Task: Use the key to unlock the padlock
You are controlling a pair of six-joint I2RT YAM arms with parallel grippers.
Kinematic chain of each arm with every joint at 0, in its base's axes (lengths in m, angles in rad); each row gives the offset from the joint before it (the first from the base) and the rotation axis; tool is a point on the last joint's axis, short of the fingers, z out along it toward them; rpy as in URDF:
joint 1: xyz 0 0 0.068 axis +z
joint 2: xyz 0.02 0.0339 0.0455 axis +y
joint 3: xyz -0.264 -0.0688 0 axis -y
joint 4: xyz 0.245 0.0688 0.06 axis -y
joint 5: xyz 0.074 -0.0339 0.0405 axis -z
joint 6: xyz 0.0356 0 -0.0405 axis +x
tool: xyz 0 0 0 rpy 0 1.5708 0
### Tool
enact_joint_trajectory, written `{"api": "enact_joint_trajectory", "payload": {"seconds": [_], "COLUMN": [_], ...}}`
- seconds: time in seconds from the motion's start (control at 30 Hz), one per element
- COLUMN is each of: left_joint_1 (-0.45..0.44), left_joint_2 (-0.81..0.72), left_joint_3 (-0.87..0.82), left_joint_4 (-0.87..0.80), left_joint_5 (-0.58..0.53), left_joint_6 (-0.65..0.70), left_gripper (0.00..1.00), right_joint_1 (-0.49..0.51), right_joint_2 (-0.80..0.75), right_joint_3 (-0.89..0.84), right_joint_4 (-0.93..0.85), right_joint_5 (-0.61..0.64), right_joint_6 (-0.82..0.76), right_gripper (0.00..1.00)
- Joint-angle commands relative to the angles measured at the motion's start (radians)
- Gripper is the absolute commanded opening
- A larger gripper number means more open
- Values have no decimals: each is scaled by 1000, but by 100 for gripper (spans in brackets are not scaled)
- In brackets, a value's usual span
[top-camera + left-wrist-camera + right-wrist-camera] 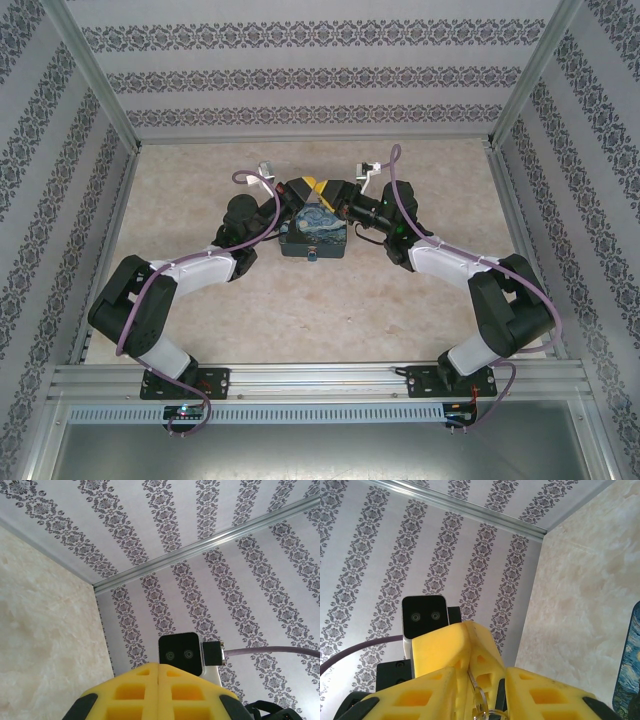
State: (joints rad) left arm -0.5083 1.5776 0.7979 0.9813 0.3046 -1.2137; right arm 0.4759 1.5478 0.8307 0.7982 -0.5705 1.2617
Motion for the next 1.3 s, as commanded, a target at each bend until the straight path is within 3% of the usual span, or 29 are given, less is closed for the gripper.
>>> {"api": "enact_joint_trajectory", "payload": {"seconds": [0.0,0.13,0.5,0.9,1.27], "left_joint_1": [9,9,10,9,9], "left_joint_2": [10,10,10,-1,-36], "left_joint_3": [-2,-2,7,-19,-30], "left_joint_4": [60,57,50,64,41], "left_joint_5": [-6,-8,-6,-16,-36], "left_joint_6": [-10,-7,-6,-9,2], "left_gripper": [0,0,0,0,0], "right_joint_1": [12,12,10,1,-17], "right_joint_2": [11,11,1,-1,-22], "right_joint_3": [-11,-16,-38,-37,-74], "right_joint_4": [45,45,44,41,21], "right_joint_5": [-24,-25,-26,-30,-28], "right_joint_6": [-8,-8,-12,-14,-25], "right_gripper": [29,25,24,0,0]}}
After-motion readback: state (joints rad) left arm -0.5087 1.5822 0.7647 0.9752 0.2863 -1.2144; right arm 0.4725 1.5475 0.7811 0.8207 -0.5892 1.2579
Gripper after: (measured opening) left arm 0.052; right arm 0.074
